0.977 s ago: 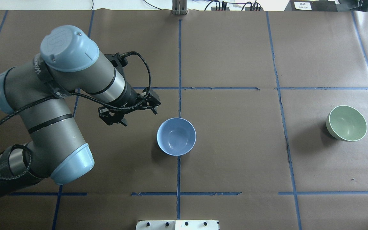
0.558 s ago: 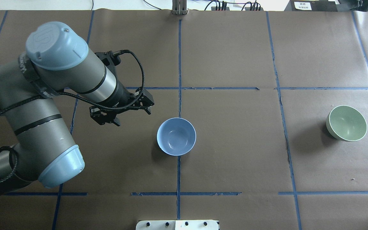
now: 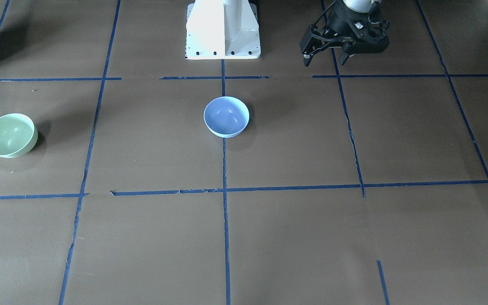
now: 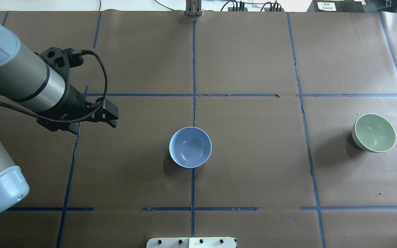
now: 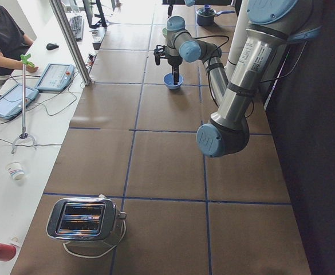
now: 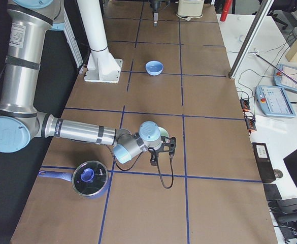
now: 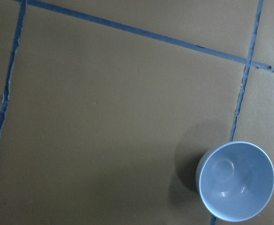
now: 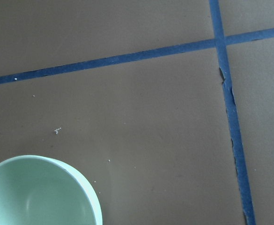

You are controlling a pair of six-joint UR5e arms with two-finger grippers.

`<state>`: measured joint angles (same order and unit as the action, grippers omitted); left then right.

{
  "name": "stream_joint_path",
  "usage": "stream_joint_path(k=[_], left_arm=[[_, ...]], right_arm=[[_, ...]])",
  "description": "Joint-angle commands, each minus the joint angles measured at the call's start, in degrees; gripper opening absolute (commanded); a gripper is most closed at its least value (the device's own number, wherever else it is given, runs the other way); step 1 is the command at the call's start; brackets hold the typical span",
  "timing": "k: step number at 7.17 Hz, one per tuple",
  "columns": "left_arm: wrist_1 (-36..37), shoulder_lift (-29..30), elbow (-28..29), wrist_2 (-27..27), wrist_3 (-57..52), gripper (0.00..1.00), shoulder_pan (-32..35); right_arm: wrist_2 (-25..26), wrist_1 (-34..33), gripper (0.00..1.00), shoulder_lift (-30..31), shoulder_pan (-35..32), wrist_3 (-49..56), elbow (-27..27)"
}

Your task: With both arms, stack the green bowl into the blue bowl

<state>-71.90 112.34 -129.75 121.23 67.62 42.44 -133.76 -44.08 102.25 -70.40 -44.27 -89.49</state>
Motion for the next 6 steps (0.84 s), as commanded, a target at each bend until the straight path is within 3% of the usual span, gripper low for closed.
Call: stream_joint_path(k=[1,4,5,6], left_arm=[[0.27,-0.89,-0.76,-0.11,-0.74,1.00,0.18],[0.27,-1.42,-0.76,-0.20,-0.74,1.00,0.18],[0.27,-1.42,-0.76,-0.20,-0.74,1.00,0.18],[0.27,-1.42,-0.76,-0.20,-0.74,1.00,0.18]], right_arm=[[2.89,1.72,1.00,-0.20,5.18,-3.19,1.07],[2.89,1.72,1.00,-0.82,6.94,-3.10,2.57],[2.72,1.81,0.82,-0.82,7.12,-3.45,2.66],[2.63,1.81,0.42,-1.43,7.47,-4.24,2.48]])
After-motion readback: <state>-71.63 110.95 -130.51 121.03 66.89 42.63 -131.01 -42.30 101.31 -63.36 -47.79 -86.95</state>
